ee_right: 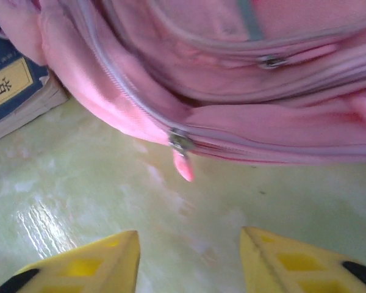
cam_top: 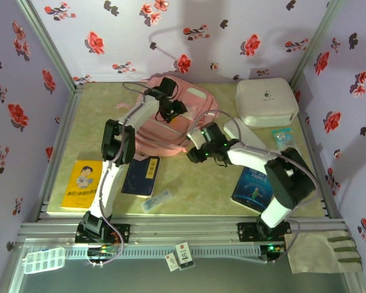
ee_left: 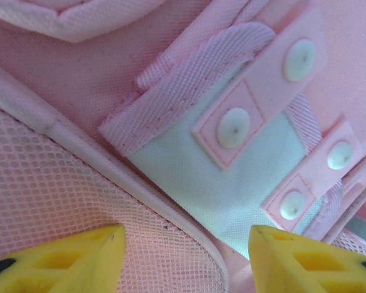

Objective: Pack the student bag
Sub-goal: Unzip the student bag at the top-center of the table.

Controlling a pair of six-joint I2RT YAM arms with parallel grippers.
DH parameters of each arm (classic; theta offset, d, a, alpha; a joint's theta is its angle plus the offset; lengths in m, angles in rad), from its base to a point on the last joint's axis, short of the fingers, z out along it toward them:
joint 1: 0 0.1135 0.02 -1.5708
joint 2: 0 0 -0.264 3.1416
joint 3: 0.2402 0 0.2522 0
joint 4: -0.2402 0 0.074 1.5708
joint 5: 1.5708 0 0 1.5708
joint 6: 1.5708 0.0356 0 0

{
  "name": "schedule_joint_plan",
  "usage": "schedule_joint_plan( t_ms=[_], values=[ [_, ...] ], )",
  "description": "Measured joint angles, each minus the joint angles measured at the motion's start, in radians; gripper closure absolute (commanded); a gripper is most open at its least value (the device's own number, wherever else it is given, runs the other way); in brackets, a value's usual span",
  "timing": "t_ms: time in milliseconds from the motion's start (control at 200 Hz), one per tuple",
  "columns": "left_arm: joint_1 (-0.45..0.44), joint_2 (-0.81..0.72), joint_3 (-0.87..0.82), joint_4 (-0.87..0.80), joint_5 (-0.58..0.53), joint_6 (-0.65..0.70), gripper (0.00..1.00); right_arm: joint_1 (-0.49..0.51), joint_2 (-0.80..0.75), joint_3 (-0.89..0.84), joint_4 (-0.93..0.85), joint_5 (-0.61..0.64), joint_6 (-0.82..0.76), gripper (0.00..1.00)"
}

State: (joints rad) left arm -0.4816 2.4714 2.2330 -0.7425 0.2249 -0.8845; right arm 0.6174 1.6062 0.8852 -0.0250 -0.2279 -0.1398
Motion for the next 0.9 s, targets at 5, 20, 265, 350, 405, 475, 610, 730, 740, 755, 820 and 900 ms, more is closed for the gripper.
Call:
schedule_joint_plan(
  t_ms=[5, 20, 265, 350, 405, 475, 610, 730, 740, 755, 820, 900],
  values=[
    [0.000, 0.000, 0.001, 0.000, 0.000, 0.000, 0.40, -0.002, -0.003, -0.002, 0.002, 0.000, 0.004, 0.45],
    [0.000, 0.000, 0.005, -0.004, 0.000, 0.006, 0.40, -0.008, -0.017, -0.010, 0.008, 0.003, 0.024, 0.44],
    [0.000, -0.070, -0.024, -0.053, -0.024, 0.071, 0.33, -0.058, -0.093, -0.027, 0.037, 0.110, 0.321, 0.32],
    [0.000, -0.185, -0.141, -0.051, -0.047, 0.096, 0.32, -0.077, -0.062, 0.015, 0.008, 0.122, 0.435, 0.32],
    [-0.001, -0.267, -0.223, -0.044, -0.062, 0.109, 0.30, -0.089, -0.023, 0.063, -0.023, 0.129, 0.519, 0.33],
    [-0.005, -0.380, -0.335, -0.036, -0.085, 0.126, 0.29, -0.103, 0.029, 0.118, -0.041, 0.129, 0.624, 0.33],
    [-0.028, -0.576, -0.550, -0.011, -0.131, 0.137, 0.28, -0.138, 0.104, 0.155, -0.041, 0.119, 0.822, 0.33],
    [-0.080, -0.698, -0.719, 0.012, -0.174, 0.135, 0.25, -0.158, 0.204, 0.196, -0.030, 0.082, 0.962, 0.35],
    [-0.083, -0.703, -0.729, 0.014, -0.175, 0.134, 0.24, -0.159, 0.210, 0.198, -0.026, 0.080, 0.969, 0.36],
    [-0.093, -0.715, -0.748, 0.018, -0.182, 0.133, 0.24, -0.161, 0.224, 0.202, -0.017, 0.069, 0.985, 0.36],
    [-0.132, -0.753, -0.820, 0.031, -0.202, 0.129, 0.18, -0.163, 0.276, 0.214, 0.026, 0.031, 1.044, 0.38],
    [-0.181, -0.788, -0.894, 0.056, -0.219, 0.111, 0.16, -0.163, 0.339, 0.225, 0.084, -0.011, 1.108, 0.46]
  ],
)
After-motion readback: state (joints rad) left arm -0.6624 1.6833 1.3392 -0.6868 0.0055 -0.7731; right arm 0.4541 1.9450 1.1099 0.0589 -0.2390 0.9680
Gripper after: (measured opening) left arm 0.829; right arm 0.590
